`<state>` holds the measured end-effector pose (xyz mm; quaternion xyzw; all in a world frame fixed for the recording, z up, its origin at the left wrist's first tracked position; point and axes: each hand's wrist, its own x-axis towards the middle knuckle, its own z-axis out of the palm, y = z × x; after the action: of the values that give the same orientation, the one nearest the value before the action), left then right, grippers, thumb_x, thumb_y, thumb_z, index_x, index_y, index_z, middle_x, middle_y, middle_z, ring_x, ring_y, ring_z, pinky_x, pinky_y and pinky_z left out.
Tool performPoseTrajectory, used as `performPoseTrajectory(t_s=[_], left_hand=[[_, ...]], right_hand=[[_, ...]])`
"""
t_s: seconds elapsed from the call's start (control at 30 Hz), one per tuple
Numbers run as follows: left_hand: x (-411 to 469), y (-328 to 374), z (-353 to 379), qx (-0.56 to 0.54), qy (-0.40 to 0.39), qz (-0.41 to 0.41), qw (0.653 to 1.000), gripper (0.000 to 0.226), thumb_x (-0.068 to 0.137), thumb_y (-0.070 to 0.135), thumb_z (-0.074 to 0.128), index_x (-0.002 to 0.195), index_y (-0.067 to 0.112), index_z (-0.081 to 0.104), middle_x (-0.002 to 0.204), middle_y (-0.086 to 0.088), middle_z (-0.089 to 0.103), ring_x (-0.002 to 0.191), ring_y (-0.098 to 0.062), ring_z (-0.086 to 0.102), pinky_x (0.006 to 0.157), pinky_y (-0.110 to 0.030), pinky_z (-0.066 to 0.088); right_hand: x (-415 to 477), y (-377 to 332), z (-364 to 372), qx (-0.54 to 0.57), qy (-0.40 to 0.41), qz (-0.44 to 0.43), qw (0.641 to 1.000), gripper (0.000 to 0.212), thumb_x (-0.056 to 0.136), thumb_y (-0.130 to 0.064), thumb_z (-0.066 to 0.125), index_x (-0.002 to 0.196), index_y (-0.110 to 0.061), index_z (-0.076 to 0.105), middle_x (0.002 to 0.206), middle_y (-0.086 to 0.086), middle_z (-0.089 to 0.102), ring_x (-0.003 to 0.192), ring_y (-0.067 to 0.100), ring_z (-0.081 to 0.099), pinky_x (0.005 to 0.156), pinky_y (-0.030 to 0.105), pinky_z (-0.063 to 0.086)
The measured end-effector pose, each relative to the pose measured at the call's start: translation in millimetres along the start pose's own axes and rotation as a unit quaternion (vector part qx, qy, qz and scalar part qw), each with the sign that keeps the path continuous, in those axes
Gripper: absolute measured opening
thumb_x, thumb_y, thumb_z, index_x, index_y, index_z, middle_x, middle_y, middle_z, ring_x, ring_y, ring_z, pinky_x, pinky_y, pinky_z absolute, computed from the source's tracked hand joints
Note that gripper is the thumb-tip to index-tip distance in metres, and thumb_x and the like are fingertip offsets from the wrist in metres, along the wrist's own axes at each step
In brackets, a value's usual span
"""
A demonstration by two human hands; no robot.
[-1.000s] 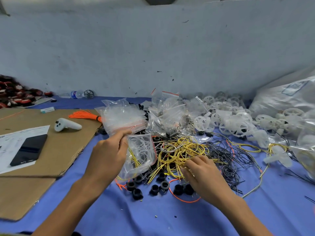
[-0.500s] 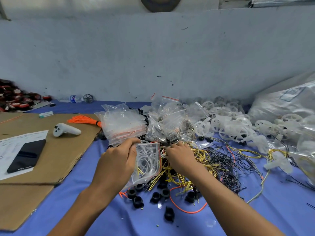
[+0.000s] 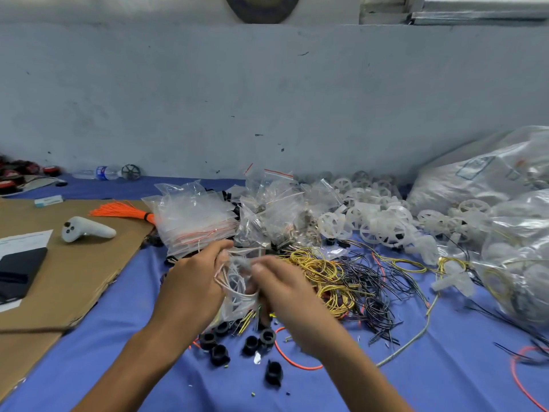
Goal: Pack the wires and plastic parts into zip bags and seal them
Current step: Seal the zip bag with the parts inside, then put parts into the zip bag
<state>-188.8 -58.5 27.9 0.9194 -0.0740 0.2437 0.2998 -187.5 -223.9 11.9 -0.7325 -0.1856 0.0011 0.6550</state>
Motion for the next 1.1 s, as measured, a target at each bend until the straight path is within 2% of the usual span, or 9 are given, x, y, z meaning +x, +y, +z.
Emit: performPoseTrajectory(t_s=[0.1, 0.17, 0.37, 0.47, 0.6, 0.77, 0.87, 0.97, 1.1], left_hand=[[-9, 5, -4, 0.011, -0.008, 0.032, 0.999, 0.026, 0.102, 0.027, 0.050, 0.123, 0.032, 0.066, 0.045, 0.008, 0.038, 0.052, -0.022, 0.050, 0.046, -0.030, 0.027], [-16, 5, -7, 0.033, -0.038, 0.058, 0.997, 0.028, 0.102, 0.029, 0.050, 0.125, 0.036, 0.063, 0.049, 0.006, 0.044, 0.060, -0.028, 0.058, 0.050, -0.037, 0.033], [-19, 4, -16, 0.006, -0.055, 0.067, 0.996, 0.027, 0.103, 0.032, 0.046, 0.124, 0.044, 0.059, 0.080, 0.002, 0.073, 0.074, -0.020, 0.067, 0.066, -0.040, 0.051], [-18, 2, -20, 0.002, -0.040, 0.079, 0.996, 0.028, 0.102, 0.029, 0.051, 0.124, 0.041, 0.062, 0.082, 0.006, 0.073, 0.071, -0.013, 0.065, 0.061, -0.029, 0.047], [-18, -3, -24, -0.001, -0.064, 0.066, 0.996, 0.034, 0.100, 0.027, 0.056, 0.132, 0.035, 0.060, 0.056, 0.019, 0.058, 0.060, 0.004, 0.057, 0.054, -0.015, 0.038], [-8, -7, -38, 0.003, -0.046, 0.034, 0.998, 0.028, 0.098, 0.017, 0.059, 0.120, 0.030, 0.070, 0.052, 0.023, 0.057, 0.048, 0.001, 0.051, 0.048, -0.015, 0.036], [6, -15, -51, 0.045, -0.023, -0.002, 0.999, 0.028, 0.097, 0.019, 0.059, 0.118, 0.031, 0.073, 0.063, 0.004, 0.066, 0.050, -0.011, 0.045, 0.049, -0.020, 0.032], [19, -18, -64, 0.038, -0.042, -0.032, 0.998, 0.025, 0.098, 0.022, 0.057, 0.114, 0.032, 0.073, 0.058, 0.020, 0.058, 0.056, -0.008, 0.048, 0.054, -0.026, 0.034], [37, -23, -89, 0.012, -0.002, -0.024, 1.000, 0.017, 0.098, 0.025, 0.059, 0.097, 0.041, 0.066, 0.071, 0.008, 0.068, 0.065, -0.014, 0.063, 0.063, -0.034, 0.050]], right_hand=[[10, 11, 10, -0.385, -0.019, -0.009, 0.923, 0.022, 0.104, -0.023, 0.042, 0.097, -0.012, 0.060, 0.087, 0.004, 0.065, 0.079, 0.023, 0.060, 0.068, 0.040, 0.049], [21, 10, 13, -0.492, -0.025, 0.000, 0.870, 0.015, 0.099, -0.014, 0.045, 0.090, -0.012, 0.057, 0.088, 0.010, 0.066, 0.078, 0.030, 0.056, 0.066, 0.039, 0.043], [32, -6, 47, -0.170, -0.049, 0.032, 0.984, 0.026, 0.093, 0.004, 0.038, 0.078, -0.003, 0.059, 0.071, 0.009, 0.066, 0.067, 0.013, 0.063, 0.064, 0.027, 0.049], [38, -4, 50, -0.317, -0.100, 0.002, 0.943, 0.019, 0.095, -0.001, 0.045, 0.099, 0.009, 0.060, 0.094, 0.026, 0.063, 0.084, 0.026, 0.054, 0.073, 0.034, 0.038], [36, -11, 42, -0.488, -0.208, -0.088, 0.843, 0.013, 0.091, 0.001, 0.050, 0.099, -0.004, 0.058, 0.100, 0.021, 0.064, 0.080, 0.030, 0.051, 0.068, 0.037, 0.038], [41, -30, 33, -0.616, -0.241, -0.085, 0.746, 0.012, 0.094, -0.012, 0.055, 0.102, -0.008, 0.062, 0.079, 0.005, 0.052, 0.076, 0.027, 0.053, 0.068, 0.034, 0.044], [41, -52, 31, -0.580, -0.262, -0.095, 0.766, 0.017, 0.099, -0.012, 0.045, 0.095, -0.005, 0.059, 0.086, 0.009, 0.061, 0.071, 0.026, 0.053, 0.064, 0.032, 0.042], [35, -80, 31, -0.523, -0.244, -0.126, 0.807, 0.039, 0.107, -0.032, 0.036, 0.075, -0.015, 0.051, 0.080, 0.005, 0.059, 0.070, 0.022, 0.045, 0.070, 0.032, 0.034], [18, -101, 26, -0.433, -0.217, -0.204, 0.850, 0.041, 0.098, -0.046, 0.056, 0.067, -0.021, 0.046, 0.065, -0.008, 0.047, 0.069, 0.010, 0.050, 0.069, 0.025, 0.035]])
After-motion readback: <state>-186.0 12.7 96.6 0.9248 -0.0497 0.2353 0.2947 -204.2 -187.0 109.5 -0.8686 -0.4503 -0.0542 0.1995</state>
